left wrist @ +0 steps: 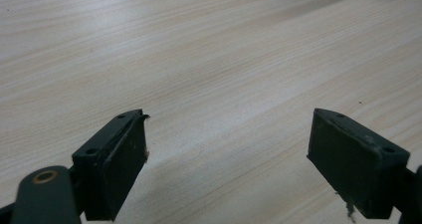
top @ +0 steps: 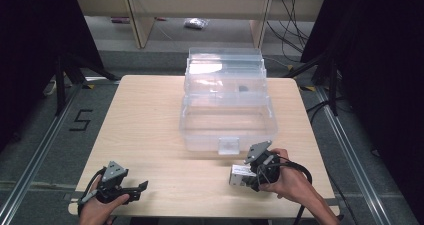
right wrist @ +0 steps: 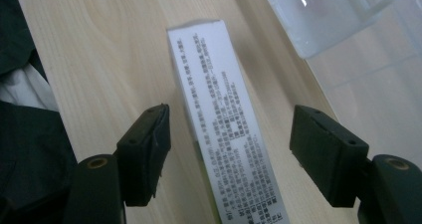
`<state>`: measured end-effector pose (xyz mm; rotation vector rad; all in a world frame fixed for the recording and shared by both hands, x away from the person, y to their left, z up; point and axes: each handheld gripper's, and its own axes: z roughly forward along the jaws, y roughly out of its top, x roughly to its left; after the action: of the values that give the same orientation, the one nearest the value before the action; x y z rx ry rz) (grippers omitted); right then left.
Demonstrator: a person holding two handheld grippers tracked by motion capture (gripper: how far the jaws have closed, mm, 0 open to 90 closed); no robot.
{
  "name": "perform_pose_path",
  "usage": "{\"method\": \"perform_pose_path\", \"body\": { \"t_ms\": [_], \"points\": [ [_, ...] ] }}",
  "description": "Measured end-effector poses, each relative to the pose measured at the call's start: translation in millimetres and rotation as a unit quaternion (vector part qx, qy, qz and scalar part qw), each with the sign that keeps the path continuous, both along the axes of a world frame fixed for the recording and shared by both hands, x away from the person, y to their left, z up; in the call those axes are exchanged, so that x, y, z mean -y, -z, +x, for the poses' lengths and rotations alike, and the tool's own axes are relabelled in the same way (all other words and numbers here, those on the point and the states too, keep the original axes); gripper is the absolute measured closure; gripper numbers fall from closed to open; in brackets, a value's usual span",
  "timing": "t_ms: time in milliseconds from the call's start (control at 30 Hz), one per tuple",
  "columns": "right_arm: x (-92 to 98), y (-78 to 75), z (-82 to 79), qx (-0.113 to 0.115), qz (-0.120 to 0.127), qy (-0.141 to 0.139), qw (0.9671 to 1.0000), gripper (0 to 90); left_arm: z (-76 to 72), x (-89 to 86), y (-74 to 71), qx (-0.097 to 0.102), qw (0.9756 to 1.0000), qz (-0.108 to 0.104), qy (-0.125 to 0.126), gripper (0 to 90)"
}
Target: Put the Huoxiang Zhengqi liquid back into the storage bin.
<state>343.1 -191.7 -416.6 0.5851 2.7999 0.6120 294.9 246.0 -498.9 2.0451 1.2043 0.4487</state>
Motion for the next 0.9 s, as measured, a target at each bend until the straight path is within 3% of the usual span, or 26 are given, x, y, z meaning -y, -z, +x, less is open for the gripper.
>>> {"method": "perform_pose_path", "body": {
  "t_ms": [67,367,900],
  "points": [
    [0.7,1.6,-0.2,-0.007,-0.003,0.014,0.9999,34.3,0.0,0.1,0.0,0.001,1.0,0.0,-0.001,15.0],
    [1.2,10.4,4.1,-0.018,-0.018,-0.004,0.9997,38.3,0.1,0.5,0.6,0.002,1.0,-0.004,-0.001,14.9],
    [2.0,18.8,7.2,-0.04,-0.038,-0.002,0.9985,45.4,0.5,0.3,0.4,0.002,1.0,-0.002,0.004,15.0]
  ]
}}
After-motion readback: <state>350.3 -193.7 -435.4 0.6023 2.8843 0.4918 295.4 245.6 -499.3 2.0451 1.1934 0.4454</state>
